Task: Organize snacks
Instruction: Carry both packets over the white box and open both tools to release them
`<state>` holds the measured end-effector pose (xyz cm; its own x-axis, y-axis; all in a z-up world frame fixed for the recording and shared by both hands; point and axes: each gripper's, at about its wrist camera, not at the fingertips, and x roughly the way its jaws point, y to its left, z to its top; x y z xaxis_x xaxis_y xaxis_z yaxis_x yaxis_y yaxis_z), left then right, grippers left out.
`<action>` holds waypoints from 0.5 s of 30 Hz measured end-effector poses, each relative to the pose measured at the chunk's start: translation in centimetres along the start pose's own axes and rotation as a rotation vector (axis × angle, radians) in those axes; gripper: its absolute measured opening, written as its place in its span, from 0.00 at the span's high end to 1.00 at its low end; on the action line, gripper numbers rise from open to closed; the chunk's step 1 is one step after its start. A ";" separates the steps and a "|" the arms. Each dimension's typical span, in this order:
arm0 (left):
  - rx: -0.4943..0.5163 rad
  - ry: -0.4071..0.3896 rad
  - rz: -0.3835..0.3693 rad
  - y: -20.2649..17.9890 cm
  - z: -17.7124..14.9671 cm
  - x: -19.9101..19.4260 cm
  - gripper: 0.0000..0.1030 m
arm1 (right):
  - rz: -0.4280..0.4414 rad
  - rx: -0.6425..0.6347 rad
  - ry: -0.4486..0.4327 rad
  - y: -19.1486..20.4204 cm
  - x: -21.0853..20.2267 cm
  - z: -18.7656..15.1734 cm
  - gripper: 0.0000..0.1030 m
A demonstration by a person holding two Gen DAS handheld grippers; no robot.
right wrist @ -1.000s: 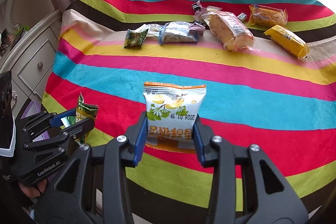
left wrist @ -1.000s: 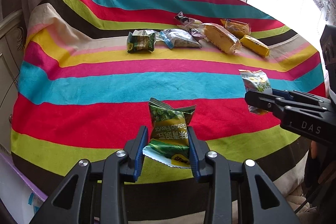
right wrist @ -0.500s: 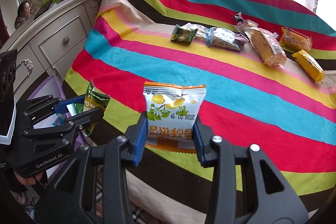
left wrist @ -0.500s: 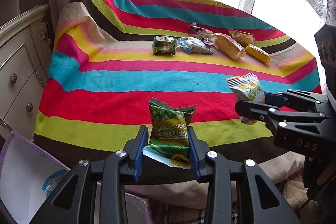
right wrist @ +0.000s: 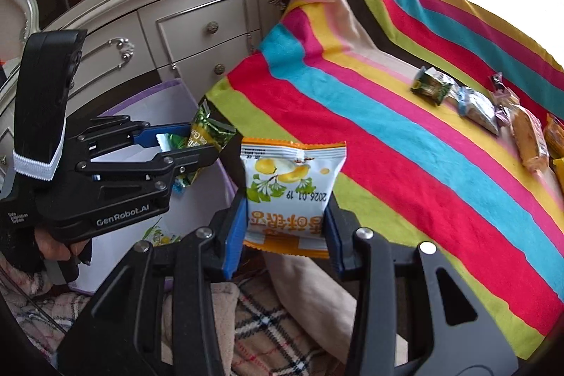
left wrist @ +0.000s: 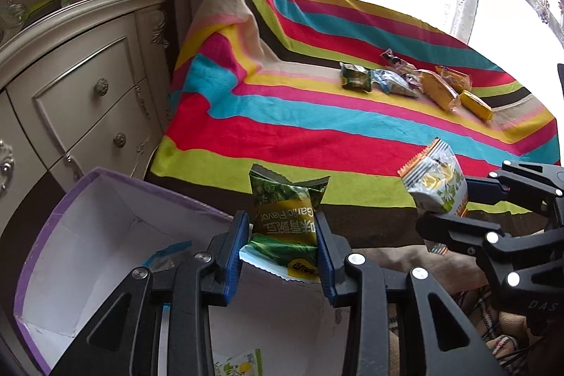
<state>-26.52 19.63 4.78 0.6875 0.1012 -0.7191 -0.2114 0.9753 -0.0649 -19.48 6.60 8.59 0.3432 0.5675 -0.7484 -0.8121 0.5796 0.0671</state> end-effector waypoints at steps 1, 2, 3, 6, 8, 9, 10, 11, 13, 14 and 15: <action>-0.015 0.000 0.009 0.7 -0.2 -0.2 0.64 | 0.009 -0.022 0.005 0.8 0.2 0.0 0.58; -0.029 0.002 0.019 1.3 -0.4 -0.3 0.64 | 0.020 -0.042 0.010 1.5 0.3 0.0 0.58; -0.039 0.007 0.031 1.9 -0.6 -0.3 0.64 | 0.032 -0.064 0.013 2.1 0.4 0.0 0.58; -0.066 0.024 0.073 3.5 -1.2 -0.3 0.64 | 0.061 -0.130 0.016 4.0 0.6 0.1 0.58; -0.080 0.035 0.094 4.4 -1.7 -0.4 0.64 | 0.085 -0.161 0.022 5.0 0.8 0.2 0.58; -0.086 0.040 0.103 4.8 -1.9 -0.4 0.64 | 0.096 -0.172 0.026 5.5 1.0 0.2 0.58; -0.093 0.043 0.111 5.2 -2.2 -0.5 0.64 | 0.105 -0.185 0.031 6.0 1.2 0.2 0.58; -0.100 0.047 0.119 5.5 -2.4 -0.6 0.64 | 0.114 -0.201 0.038 6.5 1.4 0.2 0.58; -0.112 0.052 0.132 6.2 -2.8 -0.7 0.64 | 0.128 -0.232 0.046 7.3 1.7 0.3 0.58; -0.118 0.055 0.139 6.6 -3.0 -0.8 0.64 | 0.136 -0.245 0.047 7.7 1.8 0.3 0.58; -0.123 0.057 0.145 6.9 -3.1 -0.8 0.64 | 0.143 -0.255 0.049 8.1 1.9 0.3 0.58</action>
<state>-30.71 25.63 2.74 0.6037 0.2240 -0.7651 -0.3910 0.9195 -0.0393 -25.30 12.56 7.90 0.1982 0.6002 -0.7749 -0.9453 0.3262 0.0108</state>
